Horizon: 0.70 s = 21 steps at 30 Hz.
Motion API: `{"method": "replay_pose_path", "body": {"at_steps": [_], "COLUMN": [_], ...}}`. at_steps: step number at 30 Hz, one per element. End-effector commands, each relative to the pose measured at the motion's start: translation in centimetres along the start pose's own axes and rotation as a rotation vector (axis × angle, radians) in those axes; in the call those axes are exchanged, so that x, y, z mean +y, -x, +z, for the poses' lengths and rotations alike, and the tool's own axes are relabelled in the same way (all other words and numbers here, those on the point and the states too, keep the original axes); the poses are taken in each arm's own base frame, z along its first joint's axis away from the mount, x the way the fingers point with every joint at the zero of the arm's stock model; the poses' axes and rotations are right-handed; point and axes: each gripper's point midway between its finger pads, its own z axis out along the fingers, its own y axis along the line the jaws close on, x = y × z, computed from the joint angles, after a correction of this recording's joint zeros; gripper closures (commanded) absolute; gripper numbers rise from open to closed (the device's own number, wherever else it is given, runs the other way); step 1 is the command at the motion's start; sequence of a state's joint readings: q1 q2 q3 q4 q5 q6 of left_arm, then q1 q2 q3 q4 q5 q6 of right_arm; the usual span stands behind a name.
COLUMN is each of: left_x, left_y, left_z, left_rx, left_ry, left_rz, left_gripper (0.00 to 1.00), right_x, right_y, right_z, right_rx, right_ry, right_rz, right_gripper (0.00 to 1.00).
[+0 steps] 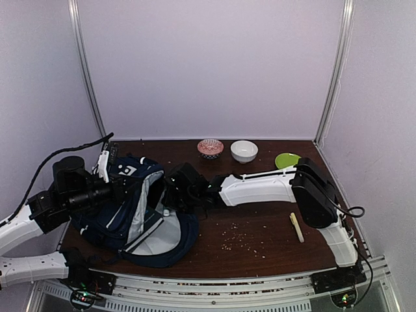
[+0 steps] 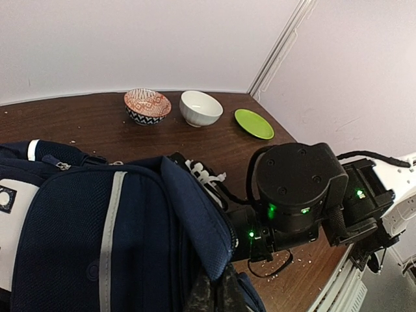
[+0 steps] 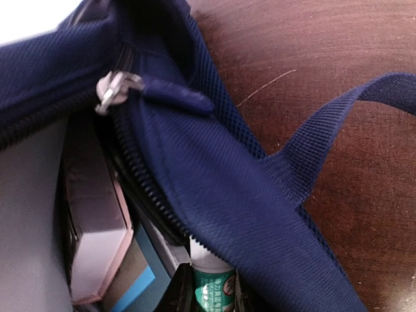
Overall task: Pack the student bag
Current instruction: Place the stationery in the student bag.
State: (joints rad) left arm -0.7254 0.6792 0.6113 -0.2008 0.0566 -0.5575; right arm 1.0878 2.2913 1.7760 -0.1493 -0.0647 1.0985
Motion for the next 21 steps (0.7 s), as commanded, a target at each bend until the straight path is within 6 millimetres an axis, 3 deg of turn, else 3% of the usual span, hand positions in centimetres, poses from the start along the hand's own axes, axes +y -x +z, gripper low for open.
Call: {"method": "replay_pose_path", "body": {"at_steps": [1,8,10,14,21], "left_x": [-0.4,-0.5,-0.5,-0.4,-0.3], "left_y": [2.6,2.5,2.4,2.3,2.2], "left_z": [-0.2,-0.2,-0.2,-0.1,0.3], "left_rx": [-0.104,-0.101,-0.099,-0.098,-0.090], "left_ry": [-0.015,-0.018,-0.019,-0.016,-0.014], "left_rz": [-0.013,-0.018,-0.020,-0.019,-0.016], "left_gripper": [1.00,1.00,1.00,1.00,1.00], "right_x": [-0.7,-1.6,-0.9,-0.4,0.6], "right_y": [1.1,2.0,2.0,0.8,1.2], "right_z": [0.3,1.4,2.0,2.4,0.1], "right_rx": [-0.080,-0.136,-0.112,-0.064,-0.066], "right_ry": [0.009,-0.014,-0.002,0.013,0.033], "right_rz": [0.112,0.142,0.123,0.077,0.008], "right_gripper": [0.94,0.94,0.89,0.67,0.49]}}
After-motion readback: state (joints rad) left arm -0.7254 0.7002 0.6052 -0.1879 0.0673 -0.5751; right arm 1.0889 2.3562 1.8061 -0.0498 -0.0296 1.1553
